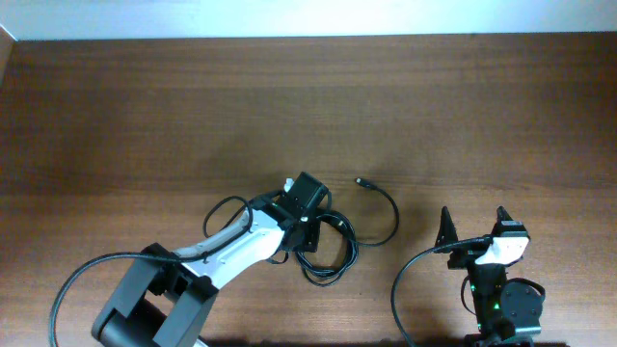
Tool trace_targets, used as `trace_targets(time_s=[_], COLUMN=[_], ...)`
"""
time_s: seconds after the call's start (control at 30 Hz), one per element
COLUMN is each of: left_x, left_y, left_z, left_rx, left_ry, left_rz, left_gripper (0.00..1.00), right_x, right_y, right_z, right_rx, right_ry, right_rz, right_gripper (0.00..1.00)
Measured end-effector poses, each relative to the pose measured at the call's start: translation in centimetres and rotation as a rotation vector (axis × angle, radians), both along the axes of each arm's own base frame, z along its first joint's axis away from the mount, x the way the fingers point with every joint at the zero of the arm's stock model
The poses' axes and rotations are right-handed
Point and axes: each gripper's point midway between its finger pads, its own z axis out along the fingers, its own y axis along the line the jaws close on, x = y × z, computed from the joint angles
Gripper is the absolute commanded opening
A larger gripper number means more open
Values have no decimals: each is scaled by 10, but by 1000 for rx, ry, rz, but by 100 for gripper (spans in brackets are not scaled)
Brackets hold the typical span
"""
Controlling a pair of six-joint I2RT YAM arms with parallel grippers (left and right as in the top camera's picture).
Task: Untangle cables
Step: 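Reach the left gripper forward and grasp the black cable bundle, then lift the bundle with the left gripper and reach the right gripper toward it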
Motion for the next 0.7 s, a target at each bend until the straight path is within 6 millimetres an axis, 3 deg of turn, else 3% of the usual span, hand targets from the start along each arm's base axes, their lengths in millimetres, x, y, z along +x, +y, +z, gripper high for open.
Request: trace_targets(time_s=[0.57,0.7], left_x=[-3,-4], left_y=[-3,-10], left_z=[2,23], left_rx=[-18,-73], left_ry=[18,-4], left_rz=[-6,-15], left_gripper=[0,0], right_x=[0,0], right_y=[0,0], right_z=[0,0], right_rx=[0,0], right_ry=[0,0], right_rz=[0,0], right_gripper=[99,99])
